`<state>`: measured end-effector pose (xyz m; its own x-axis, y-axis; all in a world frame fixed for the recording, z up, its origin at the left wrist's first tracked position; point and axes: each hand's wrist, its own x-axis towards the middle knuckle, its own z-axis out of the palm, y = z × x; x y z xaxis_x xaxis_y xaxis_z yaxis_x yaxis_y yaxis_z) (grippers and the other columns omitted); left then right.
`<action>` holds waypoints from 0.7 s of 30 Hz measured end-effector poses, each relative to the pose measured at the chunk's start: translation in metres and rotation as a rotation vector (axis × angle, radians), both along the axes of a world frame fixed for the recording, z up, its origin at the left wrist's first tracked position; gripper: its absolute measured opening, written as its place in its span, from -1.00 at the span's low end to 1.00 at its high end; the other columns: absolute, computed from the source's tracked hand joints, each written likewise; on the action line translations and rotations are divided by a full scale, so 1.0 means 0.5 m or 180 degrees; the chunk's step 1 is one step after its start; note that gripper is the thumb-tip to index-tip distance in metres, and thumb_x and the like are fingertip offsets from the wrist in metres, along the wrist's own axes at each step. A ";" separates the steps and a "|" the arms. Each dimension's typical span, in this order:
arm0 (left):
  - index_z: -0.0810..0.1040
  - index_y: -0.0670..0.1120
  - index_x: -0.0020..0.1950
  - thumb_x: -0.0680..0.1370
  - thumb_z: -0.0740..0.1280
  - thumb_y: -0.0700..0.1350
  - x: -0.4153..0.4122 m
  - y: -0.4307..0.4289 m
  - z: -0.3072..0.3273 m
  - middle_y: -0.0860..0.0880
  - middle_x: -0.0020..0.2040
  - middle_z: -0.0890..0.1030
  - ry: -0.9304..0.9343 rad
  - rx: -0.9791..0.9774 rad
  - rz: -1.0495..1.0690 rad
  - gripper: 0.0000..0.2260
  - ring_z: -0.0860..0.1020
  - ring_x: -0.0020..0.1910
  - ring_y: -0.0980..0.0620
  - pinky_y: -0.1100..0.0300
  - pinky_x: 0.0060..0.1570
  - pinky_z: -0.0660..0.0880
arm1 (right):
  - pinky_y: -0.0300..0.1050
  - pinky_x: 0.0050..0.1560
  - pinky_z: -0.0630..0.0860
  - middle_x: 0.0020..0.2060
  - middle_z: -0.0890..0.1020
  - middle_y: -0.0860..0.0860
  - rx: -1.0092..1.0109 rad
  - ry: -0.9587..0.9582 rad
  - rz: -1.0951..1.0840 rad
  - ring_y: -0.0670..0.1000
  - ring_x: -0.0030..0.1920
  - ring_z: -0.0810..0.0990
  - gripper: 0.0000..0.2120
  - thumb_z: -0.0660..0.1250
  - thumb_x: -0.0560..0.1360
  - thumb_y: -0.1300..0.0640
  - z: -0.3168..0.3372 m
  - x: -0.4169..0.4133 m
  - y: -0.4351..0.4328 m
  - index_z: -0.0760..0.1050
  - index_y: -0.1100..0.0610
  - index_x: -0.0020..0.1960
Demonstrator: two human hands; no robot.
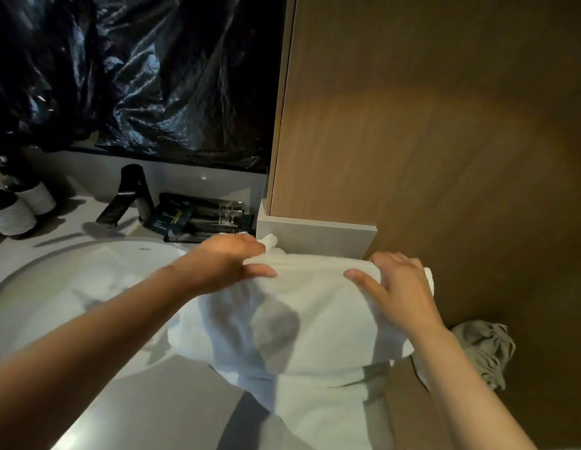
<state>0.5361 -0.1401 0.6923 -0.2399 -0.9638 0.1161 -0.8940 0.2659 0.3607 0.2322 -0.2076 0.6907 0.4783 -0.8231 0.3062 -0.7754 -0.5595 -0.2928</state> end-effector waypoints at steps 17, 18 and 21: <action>0.50 0.10 0.03 0.53 0.33 0.17 -0.076 0.136 -0.072 0.13 -0.08 0.56 0.0225 -0.0299 0.0236 -0.81 0.50 -0.14 0.12 0.38 -0.18 0.34 | -0.12 -0.23 0.46 -0.14 0.56 -0.08 0.0379 -0.0526 -0.0598 -0.06 -0.19 0.55 -0.89 0.44 0.47 -0.04 -0.103 -0.045 0.115 0.67 -0.02 -0.12; 0.53 0.07 -0.01 0.50 0.39 0.12 -0.085 0.149 -0.101 0.12 -0.13 0.58 0.0317 -0.0385 0.0124 -0.82 0.50 -0.20 0.15 0.43 -0.20 0.30 | -0.16 -0.22 0.45 -0.15 0.58 -0.10 0.0500 -0.0741 -0.0560 -0.12 -0.19 0.55 -0.97 0.46 0.47 0.00 -0.127 -0.053 0.132 0.65 -0.08 -0.14; 0.51 0.07 -0.09 0.51 0.21 0.30 -0.102 0.178 -0.146 0.12 -0.22 0.55 0.0451 -0.0142 0.0122 -0.68 0.48 -0.27 0.19 0.38 -0.25 0.40 | -0.27 -0.15 0.46 -0.14 0.60 -0.21 0.0880 -0.1130 -0.0487 -0.20 -0.12 0.55 -0.90 0.46 0.48 0.06 -0.167 -0.072 0.169 0.61 -0.16 -0.11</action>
<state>0.4851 -0.0508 0.6192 -0.1811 -0.9651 0.1892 -0.8448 0.2511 0.4724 0.1960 -0.1230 0.6072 0.2507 -0.9495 0.1884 -0.6679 -0.3106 -0.6763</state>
